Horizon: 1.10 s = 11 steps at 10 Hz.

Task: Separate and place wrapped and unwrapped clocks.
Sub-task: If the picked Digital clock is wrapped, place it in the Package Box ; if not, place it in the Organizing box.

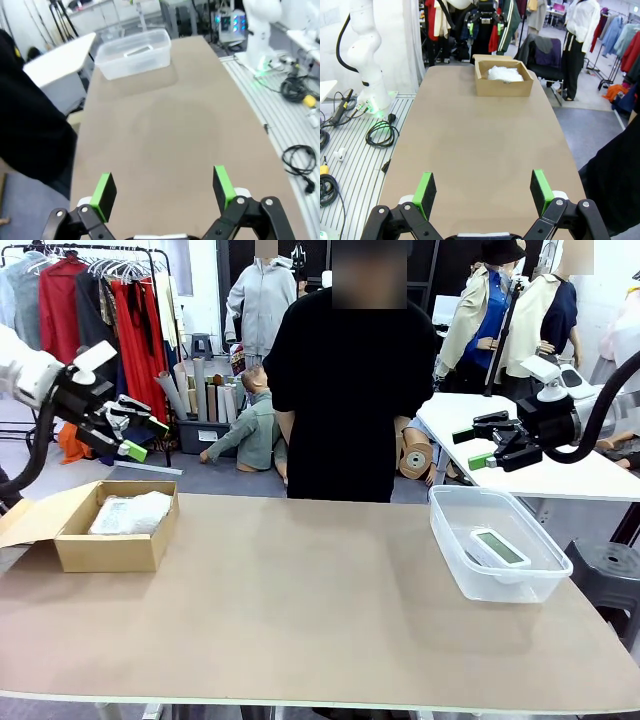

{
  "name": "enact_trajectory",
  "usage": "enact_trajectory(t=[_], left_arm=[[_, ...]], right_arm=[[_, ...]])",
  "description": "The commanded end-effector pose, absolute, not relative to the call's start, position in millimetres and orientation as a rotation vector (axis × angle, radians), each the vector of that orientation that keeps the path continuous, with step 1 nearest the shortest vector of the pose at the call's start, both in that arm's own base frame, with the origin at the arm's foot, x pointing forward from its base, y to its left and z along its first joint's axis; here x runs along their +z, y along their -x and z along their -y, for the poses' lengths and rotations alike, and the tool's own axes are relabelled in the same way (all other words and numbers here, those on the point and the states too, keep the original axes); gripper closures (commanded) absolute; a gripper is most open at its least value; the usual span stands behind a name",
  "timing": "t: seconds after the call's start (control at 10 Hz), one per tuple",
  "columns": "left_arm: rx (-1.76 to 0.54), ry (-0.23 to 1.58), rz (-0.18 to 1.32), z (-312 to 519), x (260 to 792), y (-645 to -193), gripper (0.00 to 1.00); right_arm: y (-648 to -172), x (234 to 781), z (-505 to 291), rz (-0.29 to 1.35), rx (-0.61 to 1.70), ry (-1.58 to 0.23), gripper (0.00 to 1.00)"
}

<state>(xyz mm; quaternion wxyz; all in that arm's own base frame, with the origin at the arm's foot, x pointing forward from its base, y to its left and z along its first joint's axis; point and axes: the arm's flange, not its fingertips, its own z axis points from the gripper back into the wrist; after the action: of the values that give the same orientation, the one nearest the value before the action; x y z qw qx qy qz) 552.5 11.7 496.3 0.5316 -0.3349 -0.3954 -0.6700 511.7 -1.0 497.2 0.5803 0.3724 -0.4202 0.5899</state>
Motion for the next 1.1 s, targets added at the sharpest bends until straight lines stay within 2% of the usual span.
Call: enact_trajectory(t=[0.0, 0.2, 0.5, 1.0], left_arm=[[-1.602, 0.818, 1.097, -15, 488, -539, 0.00], [-1.503, 0.820, 1.151, -16, 488, -545, 0.00], [-1.438, 0.831, 1.089, -10, 490, -556, 0.00], [-1.427, 0.746, 1.100, -6, 492, -560, 0.00]], right_arm=[[-511, 499, 1, 0.985, 1.381, -0.870, 0.00], [-511, 499, 1, 0.985, 1.381, -0.870, 0.00], [-511, 499, 1, 0.985, 1.381, -0.870, 0.00], [-511, 499, 1, 0.985, 1.381, -0.870, 0.00]])
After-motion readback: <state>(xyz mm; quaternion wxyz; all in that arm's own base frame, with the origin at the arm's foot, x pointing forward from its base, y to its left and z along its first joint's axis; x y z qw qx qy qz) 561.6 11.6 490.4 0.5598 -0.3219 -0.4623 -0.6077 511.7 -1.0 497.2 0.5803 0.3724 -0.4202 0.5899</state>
